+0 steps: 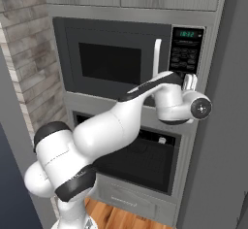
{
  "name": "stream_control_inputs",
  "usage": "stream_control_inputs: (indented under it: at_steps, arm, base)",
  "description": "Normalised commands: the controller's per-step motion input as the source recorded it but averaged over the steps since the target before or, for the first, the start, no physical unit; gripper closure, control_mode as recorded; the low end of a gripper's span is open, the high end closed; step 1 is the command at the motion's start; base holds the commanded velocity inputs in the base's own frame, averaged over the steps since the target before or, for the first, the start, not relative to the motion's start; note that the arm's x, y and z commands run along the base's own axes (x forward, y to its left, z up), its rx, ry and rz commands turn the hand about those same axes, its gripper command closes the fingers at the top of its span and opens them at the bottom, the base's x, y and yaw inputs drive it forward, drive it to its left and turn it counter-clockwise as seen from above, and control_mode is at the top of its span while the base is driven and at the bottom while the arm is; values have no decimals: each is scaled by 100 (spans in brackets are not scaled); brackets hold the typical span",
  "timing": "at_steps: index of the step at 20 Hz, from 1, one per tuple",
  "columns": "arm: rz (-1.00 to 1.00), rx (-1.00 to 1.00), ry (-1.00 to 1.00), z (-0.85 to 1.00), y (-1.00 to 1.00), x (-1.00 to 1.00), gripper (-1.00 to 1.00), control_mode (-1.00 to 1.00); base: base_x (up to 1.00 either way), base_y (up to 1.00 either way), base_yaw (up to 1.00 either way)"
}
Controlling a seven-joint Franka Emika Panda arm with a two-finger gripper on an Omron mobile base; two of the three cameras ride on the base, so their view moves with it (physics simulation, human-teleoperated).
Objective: Place the bowl containing the tomato and squash in the microwave. Close the microwave door and press the start button to microwave the meal.
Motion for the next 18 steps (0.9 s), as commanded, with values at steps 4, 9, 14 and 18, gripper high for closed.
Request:
stream_control_inputs:
  at_steps: [4,9,14,18]
  arm:
    - [0,3,0,-4,0,20,100,-100]
    - [0,4,0,-8,-9,13,100,-100]
    - [0,4,0,-6,-8,10,100,-100]
    - [0,4,0,-3,-12,7,100,-100]
  base:
    - [0,0,0]
    - [0,0,0]
    - [0,0,0]
    - [0,0,0]
